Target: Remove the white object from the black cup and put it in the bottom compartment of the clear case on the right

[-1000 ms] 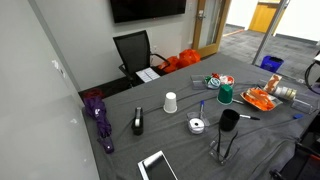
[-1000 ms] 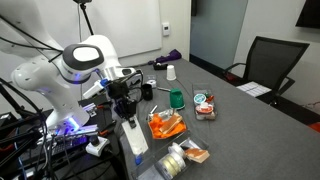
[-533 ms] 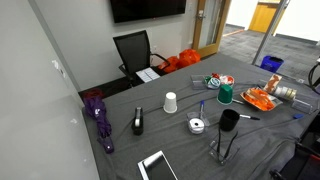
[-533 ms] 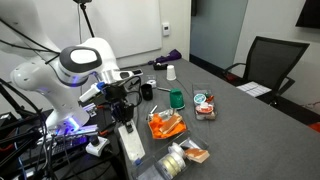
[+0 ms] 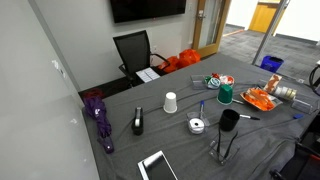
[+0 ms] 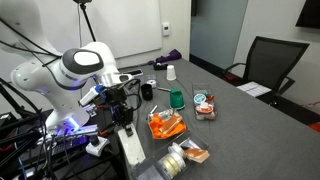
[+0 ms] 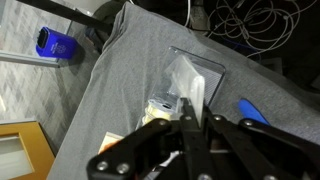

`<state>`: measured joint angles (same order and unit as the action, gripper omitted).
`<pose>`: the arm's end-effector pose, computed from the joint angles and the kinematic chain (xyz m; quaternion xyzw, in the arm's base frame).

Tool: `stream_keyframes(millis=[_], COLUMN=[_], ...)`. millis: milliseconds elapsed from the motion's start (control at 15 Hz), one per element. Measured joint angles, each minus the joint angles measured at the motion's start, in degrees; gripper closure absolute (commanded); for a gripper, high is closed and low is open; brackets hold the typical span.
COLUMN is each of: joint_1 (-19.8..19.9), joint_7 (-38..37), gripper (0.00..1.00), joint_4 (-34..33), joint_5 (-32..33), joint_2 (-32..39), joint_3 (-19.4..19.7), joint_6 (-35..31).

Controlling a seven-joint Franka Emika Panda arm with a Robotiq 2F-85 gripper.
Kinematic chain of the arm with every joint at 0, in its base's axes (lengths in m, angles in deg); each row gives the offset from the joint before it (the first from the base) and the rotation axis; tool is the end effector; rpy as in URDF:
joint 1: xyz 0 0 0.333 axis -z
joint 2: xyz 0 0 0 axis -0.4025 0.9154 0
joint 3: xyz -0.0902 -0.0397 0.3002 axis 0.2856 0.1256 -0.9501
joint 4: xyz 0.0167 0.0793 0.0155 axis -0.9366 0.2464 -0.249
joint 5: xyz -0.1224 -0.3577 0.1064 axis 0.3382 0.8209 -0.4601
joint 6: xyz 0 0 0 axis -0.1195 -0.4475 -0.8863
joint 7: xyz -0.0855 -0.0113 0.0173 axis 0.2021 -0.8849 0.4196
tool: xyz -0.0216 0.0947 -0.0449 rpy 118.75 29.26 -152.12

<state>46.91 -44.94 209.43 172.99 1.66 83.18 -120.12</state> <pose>0.2512 -0.2705 0.2863 0.8999 0.2561 -0.0732 0.3453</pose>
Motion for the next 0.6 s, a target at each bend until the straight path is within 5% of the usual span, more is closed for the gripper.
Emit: stream_keyframes(millis=[600], joint_1=[0.0], joint_7=[-1.6], gripper=[0.98], joint_4=[-0.1], joint_5=[0.6], joint_2=[0.7], joint_3=[0.0], joint_6=[-0.4])
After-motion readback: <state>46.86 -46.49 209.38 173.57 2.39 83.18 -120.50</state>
